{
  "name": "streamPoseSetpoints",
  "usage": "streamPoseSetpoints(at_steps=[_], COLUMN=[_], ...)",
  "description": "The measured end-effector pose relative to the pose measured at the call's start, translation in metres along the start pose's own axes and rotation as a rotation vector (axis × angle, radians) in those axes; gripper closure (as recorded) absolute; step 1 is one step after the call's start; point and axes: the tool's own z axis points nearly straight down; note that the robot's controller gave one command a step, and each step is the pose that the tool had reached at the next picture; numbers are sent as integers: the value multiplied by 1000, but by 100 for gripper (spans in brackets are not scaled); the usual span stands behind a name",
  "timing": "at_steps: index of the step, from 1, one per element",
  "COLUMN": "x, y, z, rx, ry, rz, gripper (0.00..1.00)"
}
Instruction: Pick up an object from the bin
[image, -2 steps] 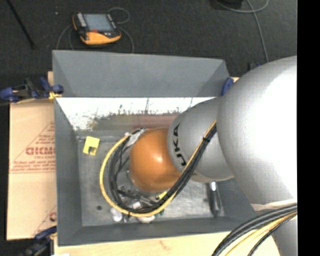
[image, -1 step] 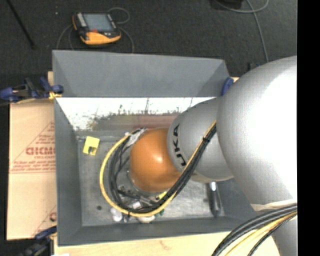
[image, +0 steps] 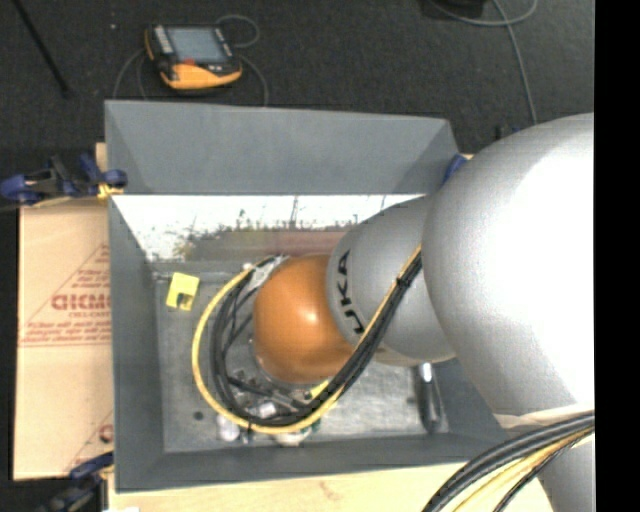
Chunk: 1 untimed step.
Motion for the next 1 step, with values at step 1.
streamPoseSetpoints(at_steps=[1], x=[-18], y=[-7], z=[0], rx=[-4], ry=[7], rz=[-103], gripper=[100])
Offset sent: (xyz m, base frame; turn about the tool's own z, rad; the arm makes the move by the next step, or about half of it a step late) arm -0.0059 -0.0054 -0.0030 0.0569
